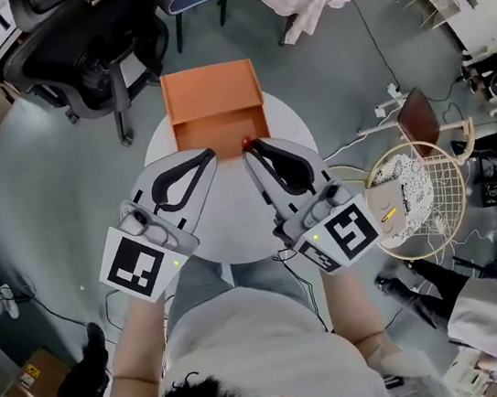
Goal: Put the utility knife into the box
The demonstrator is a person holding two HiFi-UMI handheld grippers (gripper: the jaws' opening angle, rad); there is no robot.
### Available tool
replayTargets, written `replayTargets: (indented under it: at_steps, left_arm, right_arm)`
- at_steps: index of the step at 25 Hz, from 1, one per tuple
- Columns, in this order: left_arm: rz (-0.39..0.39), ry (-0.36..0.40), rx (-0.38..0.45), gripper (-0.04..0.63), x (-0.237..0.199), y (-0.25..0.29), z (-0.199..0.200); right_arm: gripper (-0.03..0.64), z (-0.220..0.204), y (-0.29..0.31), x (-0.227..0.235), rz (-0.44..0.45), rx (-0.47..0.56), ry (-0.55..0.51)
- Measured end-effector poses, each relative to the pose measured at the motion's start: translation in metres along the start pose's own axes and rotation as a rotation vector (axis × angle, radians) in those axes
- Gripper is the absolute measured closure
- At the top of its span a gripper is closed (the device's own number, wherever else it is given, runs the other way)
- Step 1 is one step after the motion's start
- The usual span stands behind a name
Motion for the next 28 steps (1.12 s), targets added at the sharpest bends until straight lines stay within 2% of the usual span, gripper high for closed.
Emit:
replayTargets:
  at_steps: [10,18,28]
  left_arm:
    - [0.140,-0.032,-0.009,0.586,-0.030,0.019,-0.025]
    - [0.234,-0.054,-0.013,0.586,-0.029,0.035,-0.036]
    - [0.342,-0.080,-0.031,0.586,-0.029,0.030,-0.050]
  right_arm:
    - [0.561,-0.031,0.047,0.033,0.144,-0.070,-0.015]
    - [0.561,-0.063,0.063,0.061,0.228,-0.142,-0.039]
    - [0.561,-0.124,0.088,0.069,0.338,-0.284,-0.100]
Point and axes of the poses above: the fingertips, and each gripper's own axes: y forward along the fingers, x to its right, z out of its top, the point moved 1 cm from there along -y, backward along the fingers, and after that the axes turned 11 degrees about -z, right-handed, at the moved point
